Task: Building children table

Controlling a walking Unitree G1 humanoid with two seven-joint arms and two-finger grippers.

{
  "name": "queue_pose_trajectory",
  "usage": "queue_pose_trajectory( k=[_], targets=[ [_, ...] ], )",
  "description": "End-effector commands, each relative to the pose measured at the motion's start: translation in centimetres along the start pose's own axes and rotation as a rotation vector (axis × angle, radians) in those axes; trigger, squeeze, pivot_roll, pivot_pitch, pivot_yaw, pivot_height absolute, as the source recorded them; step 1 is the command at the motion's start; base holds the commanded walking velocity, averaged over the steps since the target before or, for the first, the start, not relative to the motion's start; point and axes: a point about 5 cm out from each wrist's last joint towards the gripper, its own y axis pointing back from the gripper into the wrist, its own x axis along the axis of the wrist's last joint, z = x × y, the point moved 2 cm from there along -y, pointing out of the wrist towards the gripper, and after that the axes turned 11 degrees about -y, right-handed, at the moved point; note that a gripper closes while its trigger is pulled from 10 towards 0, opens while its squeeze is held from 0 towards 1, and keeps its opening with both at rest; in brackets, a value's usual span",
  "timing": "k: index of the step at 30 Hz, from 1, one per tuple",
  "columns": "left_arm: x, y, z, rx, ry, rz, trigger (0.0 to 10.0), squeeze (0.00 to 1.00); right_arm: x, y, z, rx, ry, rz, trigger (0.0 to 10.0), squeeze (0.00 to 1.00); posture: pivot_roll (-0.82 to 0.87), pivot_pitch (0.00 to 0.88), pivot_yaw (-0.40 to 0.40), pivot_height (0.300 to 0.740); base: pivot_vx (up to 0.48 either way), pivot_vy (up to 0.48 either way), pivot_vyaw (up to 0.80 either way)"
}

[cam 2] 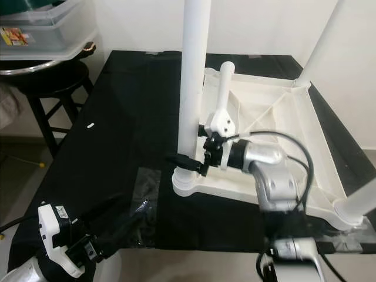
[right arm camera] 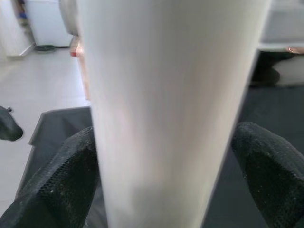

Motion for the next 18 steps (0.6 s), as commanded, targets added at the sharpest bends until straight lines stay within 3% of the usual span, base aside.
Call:
queue_pose_trajectory(
  k=[1, 5, 6, 7, 8, 9, 10, 18],
  targets=[
    [0.2, 0.2, 0.2, -0.015, -0.008, -0.014, 10.0, 0.00, 0.4, 0.0, 0.2, 0.063, -0.010, 0.019, 10.0, 0.00, 0.11, 0.122, -0.024, 0.740, 0.000, 0.000, 0.00],
    [0.4, 0.5, 0.5, -0.018, -0.003, -0.023, 10.0, 0.00, 1.0, -0.2, 1.4, 0.141, -0.011, -0.011, 10.0, 0.00, 0.13, 0.139, -0.031, 0.740, 0.000, 0.000, 0.00],
    [0.5, 0.6, 0.6, -0.019, -0.002, -0.024, 10.0, 0.00, 1.1, -0.2, 1.5, 0.160, -0.012, -0.017, 9.4, 0.00, 0.14, 0.145, -0.032, 0.740, 0.000, 0.000, 0.00],
    [0.5, 0.7, 0.7, -0.019, -0.001, -0.026, 10.0, 0.00, 1.2, -0.3, 1.6, 0.175, -0.009, -0.023, 4.6, 0.00, 0.14, 0.149, -0.032, 0.740, 0.000, 0.000, 0.00],
    [0.6, 0.8, 0.7, -0.019, 0.001, -0.029, 10.0, 0.00, 1.4, -0.4, 1.6, 0.186, -0.006, -0.027, 1.8, 0.00, 0.14, 0.152, -0.032, 0.740, 0.000, 0.000, 0.00],
    [0.6, 0.8, 0.7, -0.019, 0.001, -0.029, 10.0, 0.00, 1.4, -0.4, 1.6, 0.186, -0.006, -0.027, 1.8, 0.00, 0.14, 0.152, -0.032, 0.740, 0.000, 0.000, 0.00],
    [0.6, 0.9, 0.8, -0.020, 0.002, -0.031, 10.0, 0.00, 1.5, -0.5, 1.7, 0.190, -0.005, -0.029, 0.0, 0.00, 0.15, 0.155, -0.033, 0.740, 0.000, 0.000, 0.00],
    [0.6, 1.1, 1.0, -0.021, 0.012, -0.040, 10.0, 0.00, 1.3, -0.2, 1.9, 0.198, 0.005, -0.032, 0.0, 0.00, 0.15, 0.164, -0.033, 0.740, 0.000, 0.000, 0.00]
  ],
)
